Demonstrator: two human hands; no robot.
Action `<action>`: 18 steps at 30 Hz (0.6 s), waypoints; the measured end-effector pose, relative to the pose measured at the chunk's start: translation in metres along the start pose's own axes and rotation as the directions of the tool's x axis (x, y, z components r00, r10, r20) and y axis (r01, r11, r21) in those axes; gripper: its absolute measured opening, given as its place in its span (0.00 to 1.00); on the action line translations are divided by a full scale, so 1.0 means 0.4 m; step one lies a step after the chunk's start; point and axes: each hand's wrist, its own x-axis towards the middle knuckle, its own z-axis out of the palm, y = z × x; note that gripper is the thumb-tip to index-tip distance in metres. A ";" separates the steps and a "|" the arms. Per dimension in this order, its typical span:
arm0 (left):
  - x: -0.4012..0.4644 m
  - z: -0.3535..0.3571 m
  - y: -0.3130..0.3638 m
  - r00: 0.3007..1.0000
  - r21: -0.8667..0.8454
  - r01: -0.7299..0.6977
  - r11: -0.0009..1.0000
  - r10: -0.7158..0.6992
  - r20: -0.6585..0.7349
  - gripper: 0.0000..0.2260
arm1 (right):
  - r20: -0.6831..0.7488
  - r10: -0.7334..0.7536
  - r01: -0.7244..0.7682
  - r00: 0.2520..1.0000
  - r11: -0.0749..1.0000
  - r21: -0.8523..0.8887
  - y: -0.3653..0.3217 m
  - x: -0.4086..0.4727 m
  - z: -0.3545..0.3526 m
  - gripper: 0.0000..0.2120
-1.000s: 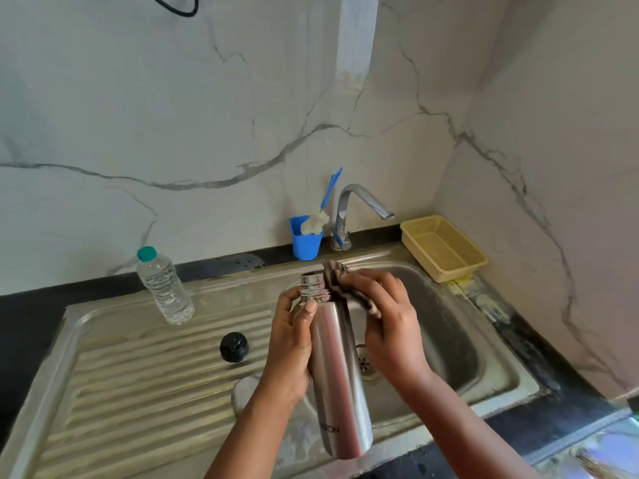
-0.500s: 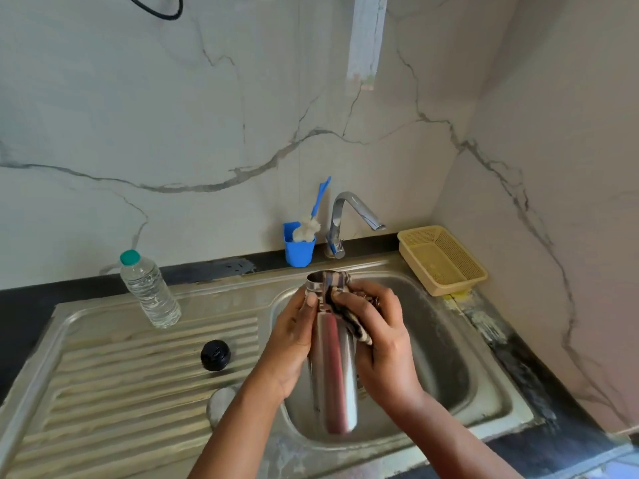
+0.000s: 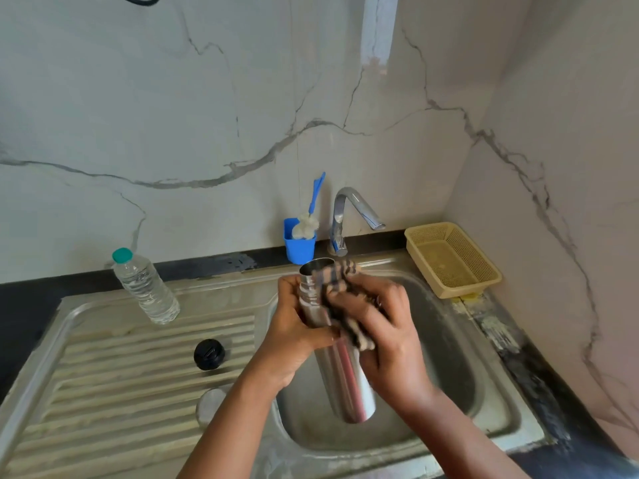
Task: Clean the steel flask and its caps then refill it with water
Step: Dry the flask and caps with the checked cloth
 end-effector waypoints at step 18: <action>-0.002 0.030 -0.019 0.999 0.048 0.012 0.999 -0.014 0.041 0.31 | -0.052 0.102 -0.102 0.993 0.995 0.021 0.025 -0.022 -0.005 0.20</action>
